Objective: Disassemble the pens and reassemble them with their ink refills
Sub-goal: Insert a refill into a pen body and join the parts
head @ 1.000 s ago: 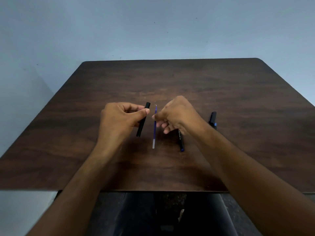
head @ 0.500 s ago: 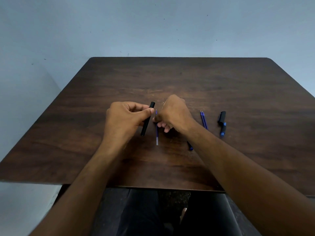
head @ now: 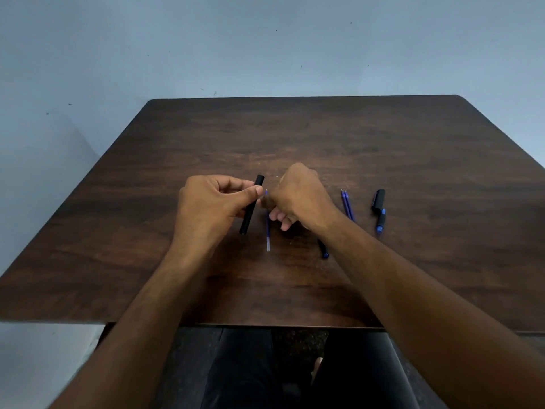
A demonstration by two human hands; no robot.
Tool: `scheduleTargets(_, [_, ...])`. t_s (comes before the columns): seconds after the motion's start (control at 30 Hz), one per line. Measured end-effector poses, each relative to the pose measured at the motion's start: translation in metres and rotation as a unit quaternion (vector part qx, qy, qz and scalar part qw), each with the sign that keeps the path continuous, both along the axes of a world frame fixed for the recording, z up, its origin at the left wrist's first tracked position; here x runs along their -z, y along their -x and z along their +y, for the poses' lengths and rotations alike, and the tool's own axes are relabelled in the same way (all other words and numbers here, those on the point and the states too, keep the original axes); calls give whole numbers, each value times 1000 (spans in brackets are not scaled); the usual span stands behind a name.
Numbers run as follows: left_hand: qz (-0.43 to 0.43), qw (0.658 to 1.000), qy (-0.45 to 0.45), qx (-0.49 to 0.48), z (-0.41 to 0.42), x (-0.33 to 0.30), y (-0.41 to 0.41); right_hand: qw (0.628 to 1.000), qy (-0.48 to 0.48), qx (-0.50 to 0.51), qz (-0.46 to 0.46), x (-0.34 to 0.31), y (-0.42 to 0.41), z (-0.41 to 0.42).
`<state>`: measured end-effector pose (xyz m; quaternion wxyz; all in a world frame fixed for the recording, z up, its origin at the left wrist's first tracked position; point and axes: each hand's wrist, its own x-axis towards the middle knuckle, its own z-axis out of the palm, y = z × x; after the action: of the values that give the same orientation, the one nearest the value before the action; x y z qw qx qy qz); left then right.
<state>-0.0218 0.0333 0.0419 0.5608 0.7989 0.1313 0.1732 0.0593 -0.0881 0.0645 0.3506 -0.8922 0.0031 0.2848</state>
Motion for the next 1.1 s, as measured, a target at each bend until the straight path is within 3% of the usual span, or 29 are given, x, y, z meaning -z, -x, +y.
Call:
scheduleTargets(0.17, [1, 1000, 14, 4, -7, -2, 0, 997, -22, 6, -79, -11, 10, -24])
scheduleTargets(0.33, [14, 997, 50, 53, -31, -2, -5, 980, 44, 22, -193, -19, 4, -67])
scheduleTargets(0.6, [14, 994, 34, 104, -70, 1, -19, 964, 174, 75, -185, -8, -15, -125])
scheduleTargets(1.1, [21, 994, 9, 109, -74, 4, -23, 970, 186, 71, -137, 14, -22, -117])
